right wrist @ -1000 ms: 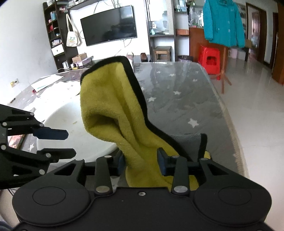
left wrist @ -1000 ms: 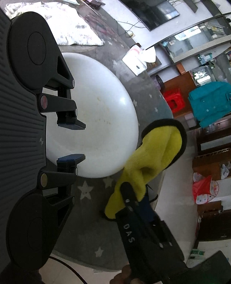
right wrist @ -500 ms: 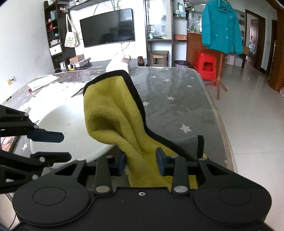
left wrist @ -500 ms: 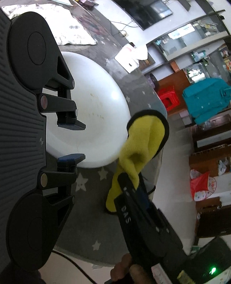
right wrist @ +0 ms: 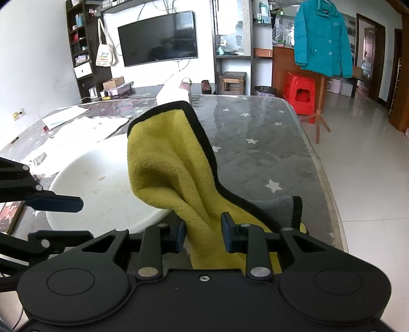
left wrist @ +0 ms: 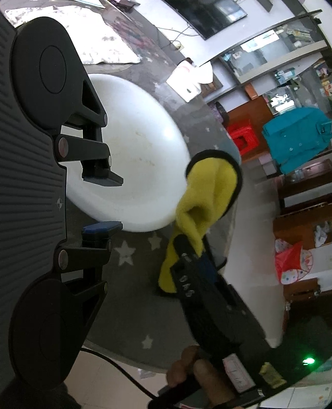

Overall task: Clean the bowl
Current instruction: 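Carry the yellow cloth away from the bowl and lower it to the table, right gripper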

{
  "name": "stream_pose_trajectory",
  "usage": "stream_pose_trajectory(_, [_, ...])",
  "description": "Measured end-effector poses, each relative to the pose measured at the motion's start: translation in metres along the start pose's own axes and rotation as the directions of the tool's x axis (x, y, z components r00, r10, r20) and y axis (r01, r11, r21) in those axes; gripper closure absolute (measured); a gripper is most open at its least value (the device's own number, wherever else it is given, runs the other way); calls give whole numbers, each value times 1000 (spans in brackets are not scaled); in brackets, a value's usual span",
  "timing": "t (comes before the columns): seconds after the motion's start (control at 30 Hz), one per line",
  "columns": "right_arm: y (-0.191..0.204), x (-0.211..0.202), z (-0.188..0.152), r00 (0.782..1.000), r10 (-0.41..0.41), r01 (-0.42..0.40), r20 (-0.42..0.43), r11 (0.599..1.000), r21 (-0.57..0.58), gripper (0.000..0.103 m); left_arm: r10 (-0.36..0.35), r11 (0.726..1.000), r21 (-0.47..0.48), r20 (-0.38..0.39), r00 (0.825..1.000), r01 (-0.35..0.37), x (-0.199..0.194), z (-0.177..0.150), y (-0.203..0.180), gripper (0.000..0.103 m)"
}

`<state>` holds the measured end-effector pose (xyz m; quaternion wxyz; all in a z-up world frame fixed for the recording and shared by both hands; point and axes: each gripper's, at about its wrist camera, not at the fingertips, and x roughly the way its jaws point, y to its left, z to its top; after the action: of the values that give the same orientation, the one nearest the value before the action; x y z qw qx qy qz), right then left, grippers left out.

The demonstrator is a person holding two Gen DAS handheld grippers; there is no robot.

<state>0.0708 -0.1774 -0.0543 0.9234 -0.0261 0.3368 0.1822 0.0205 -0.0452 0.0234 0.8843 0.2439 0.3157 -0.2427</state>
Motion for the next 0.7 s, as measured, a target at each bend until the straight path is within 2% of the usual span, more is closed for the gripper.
stream_pose_trajectory(0.33, [2,5,0,1000,-2,2,-11,1000,-14,72,17,997,70,-24,1000,-15,11,-2,-12,72])
stream_pose_trajectory(0.47, [2,10,-1,1000,-5,4,-19,1000,-16,77,-1,999,49,-38,999,3,17,-2,-9,83])
stream_pose_trajectory(0.7, [2,13,0,1000,-8,8,-19,1000,-21,81,-30,999,24,-32,999,31,20,-5,-4,84])
